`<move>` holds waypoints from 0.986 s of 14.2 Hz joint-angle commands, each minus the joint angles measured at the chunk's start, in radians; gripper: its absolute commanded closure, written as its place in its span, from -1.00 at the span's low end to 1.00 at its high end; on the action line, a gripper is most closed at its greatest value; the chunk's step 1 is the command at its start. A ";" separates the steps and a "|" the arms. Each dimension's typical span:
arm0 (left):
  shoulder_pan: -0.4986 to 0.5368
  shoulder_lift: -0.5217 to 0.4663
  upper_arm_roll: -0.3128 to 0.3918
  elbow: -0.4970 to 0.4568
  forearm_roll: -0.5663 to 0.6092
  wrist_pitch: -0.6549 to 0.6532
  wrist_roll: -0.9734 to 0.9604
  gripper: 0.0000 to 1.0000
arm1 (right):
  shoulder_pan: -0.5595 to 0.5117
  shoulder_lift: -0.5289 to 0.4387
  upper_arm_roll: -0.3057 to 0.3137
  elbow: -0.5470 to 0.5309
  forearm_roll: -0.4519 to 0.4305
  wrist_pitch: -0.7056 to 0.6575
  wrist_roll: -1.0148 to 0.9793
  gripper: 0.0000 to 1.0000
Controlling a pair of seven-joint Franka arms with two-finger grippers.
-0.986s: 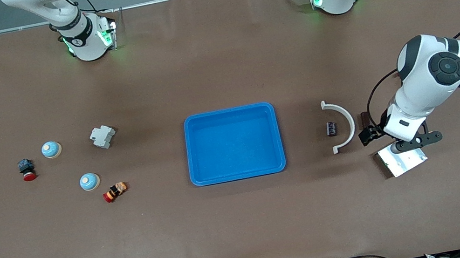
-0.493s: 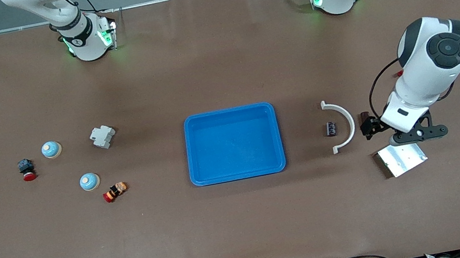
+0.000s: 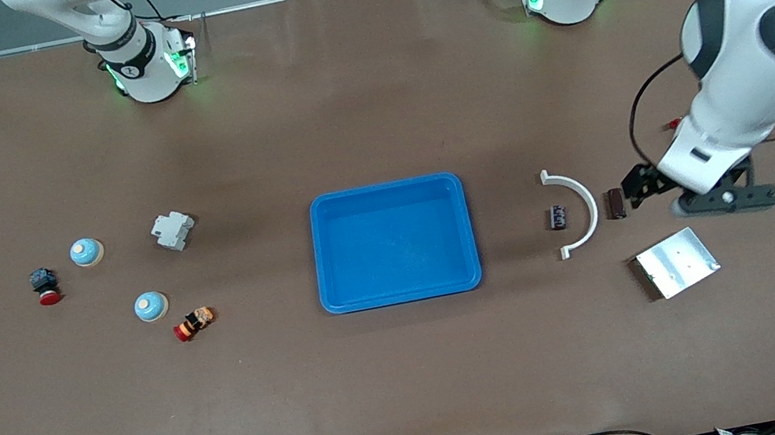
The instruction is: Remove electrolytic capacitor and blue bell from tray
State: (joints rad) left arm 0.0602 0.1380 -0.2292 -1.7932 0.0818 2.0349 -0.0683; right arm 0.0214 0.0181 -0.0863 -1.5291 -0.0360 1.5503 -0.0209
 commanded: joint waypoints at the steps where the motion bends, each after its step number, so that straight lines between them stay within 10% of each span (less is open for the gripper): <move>1: -0.080 -0.077 0.094 0.014 -0.036 -0.103 0.059 -1.00 | -0.006 0.000 0.003 0.011 0.004 -0.003 0.002 -1.00; 14: -0.198 -0.152 0.249 0.186 -0.091 -0.366 0.116 -1.00 | -0.009 0.000 0.005 0.015 0.005 -0.003 0.004 -1.00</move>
State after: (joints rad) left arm -0.1287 -0.0068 0.0118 -1.6265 0.0044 1.6847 0.0332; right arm 0.0207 0.0181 -0.0868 -1.5280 -0.0360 1.5531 -0.0208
